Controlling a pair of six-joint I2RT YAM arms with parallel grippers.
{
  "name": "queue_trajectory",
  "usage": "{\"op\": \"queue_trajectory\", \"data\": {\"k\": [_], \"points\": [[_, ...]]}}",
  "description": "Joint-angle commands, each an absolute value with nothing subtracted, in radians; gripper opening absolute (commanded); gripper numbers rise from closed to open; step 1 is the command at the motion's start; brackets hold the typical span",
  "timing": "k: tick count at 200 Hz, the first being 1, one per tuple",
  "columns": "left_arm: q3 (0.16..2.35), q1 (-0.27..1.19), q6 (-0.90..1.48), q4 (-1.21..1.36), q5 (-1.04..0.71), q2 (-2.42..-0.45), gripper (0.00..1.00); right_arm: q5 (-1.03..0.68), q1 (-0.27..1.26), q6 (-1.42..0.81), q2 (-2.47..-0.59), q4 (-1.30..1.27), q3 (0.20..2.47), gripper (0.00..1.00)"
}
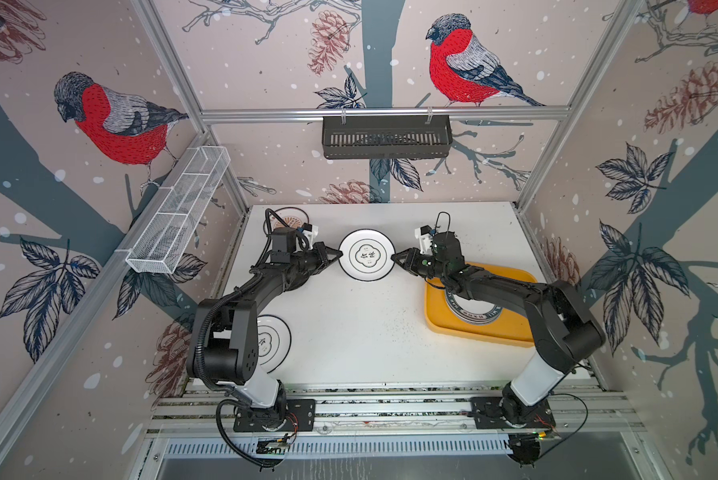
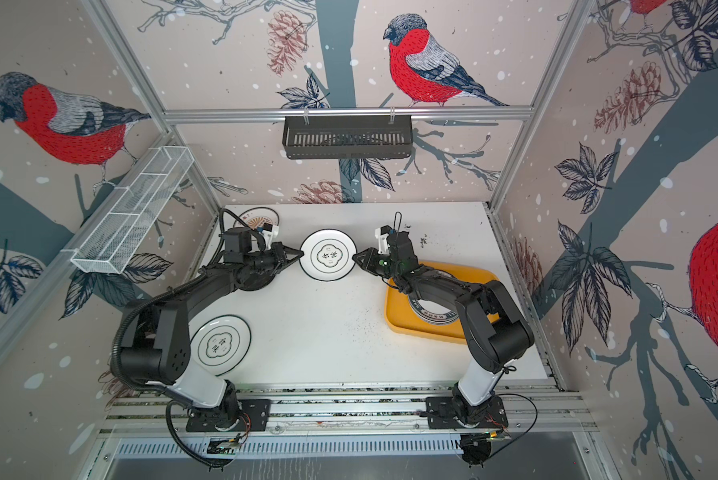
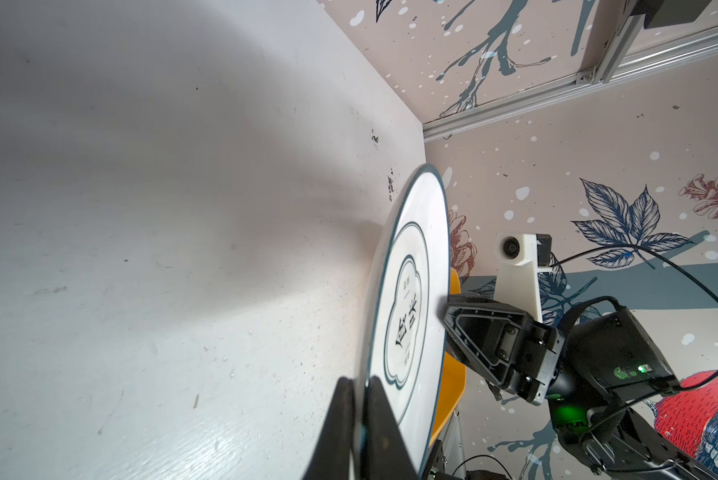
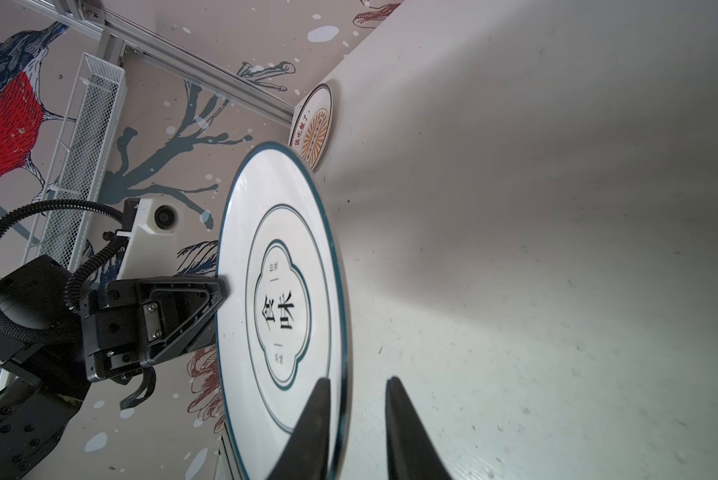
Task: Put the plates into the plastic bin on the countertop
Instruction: 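Close the right gripper on the white plate's rim beside the left gripper, then open the left gripper to release the white plate to the right gripper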
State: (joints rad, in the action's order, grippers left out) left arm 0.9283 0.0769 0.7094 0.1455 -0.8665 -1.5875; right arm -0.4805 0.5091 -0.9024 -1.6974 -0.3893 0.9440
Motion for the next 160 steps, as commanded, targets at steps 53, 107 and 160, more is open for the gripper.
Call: {"op": "queue_trajectory", "data": {"k": [53,107,160], "points": [[0.964,0.101,0.651,0.128,-0.858,-1.553,0.12,-0.498,0.513,-0.93,-1.715,-0.43,0.948,0.04],[0.959,0.101,0.647,0.122,-0.838,-1.534,0.57,-0.46,0.514,-0.917,-1.687,-0.401,0.948,0.02],[0.979,0.102,0.566,0.019,-0.703,-1.47,0.74,-0.408,0.497,-0.894,-1.639,-0.35,0.94,0.01]]}}
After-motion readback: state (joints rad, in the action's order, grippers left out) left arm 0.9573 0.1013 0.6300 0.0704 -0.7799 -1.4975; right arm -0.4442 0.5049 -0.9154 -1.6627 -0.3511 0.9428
